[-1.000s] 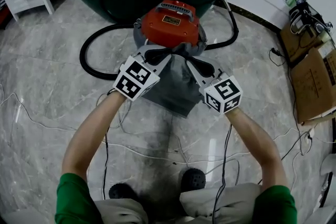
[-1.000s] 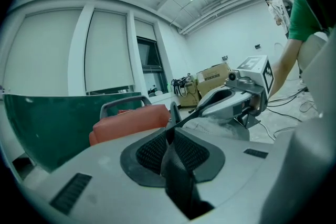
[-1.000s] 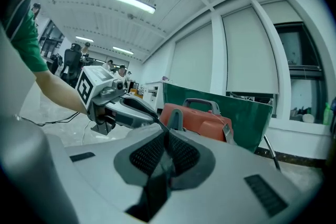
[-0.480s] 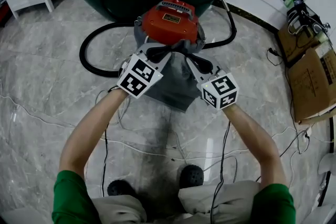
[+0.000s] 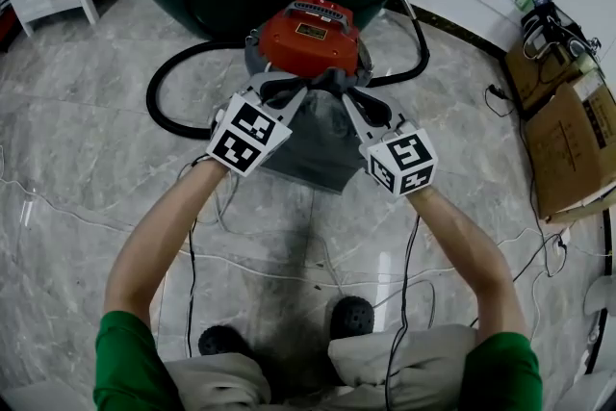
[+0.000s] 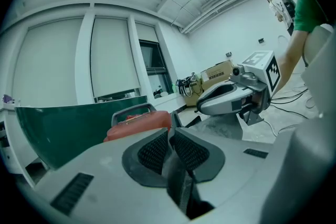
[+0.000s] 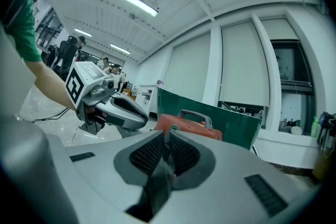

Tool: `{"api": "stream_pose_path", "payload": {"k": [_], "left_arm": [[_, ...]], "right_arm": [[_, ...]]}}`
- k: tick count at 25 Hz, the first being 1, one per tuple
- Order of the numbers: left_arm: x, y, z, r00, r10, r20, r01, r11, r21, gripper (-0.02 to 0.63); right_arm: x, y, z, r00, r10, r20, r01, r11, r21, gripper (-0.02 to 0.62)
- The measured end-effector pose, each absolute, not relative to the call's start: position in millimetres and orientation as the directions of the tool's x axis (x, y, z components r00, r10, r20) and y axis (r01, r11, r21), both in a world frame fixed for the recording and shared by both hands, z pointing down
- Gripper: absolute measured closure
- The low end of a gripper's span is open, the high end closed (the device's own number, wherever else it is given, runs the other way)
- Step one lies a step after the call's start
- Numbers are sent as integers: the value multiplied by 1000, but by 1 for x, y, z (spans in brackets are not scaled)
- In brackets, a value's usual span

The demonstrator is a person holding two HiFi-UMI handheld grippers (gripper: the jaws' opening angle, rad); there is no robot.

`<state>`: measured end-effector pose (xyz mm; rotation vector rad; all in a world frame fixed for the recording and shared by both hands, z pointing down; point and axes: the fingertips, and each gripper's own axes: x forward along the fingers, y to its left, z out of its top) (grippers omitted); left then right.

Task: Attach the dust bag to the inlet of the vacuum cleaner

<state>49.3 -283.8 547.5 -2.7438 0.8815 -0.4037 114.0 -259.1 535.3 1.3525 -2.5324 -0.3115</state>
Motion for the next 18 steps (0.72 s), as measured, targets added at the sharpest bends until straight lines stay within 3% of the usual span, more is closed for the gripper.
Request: {"api": "stream_pose_path", "payload": {"k": [9, 15, 18], "left_arm": [[47, -275, 533, 790, -591, 166, -532, -794, -295, 566], [41, -276, 524, 788, -602, 127, -566, -790, -234, 566], [37, -278, 517, 788, -607, 105, -580, -788, -208, 566]], "right_arm": [[92, -240, 504, -558, -828, 49, -770, 539, 342, 561], [66, -236, 483, -613, -790, 24, -785, 613, 92, 561], [56, -235, 476, -632, -775, 6, -773, 631, 64, 563]]}}
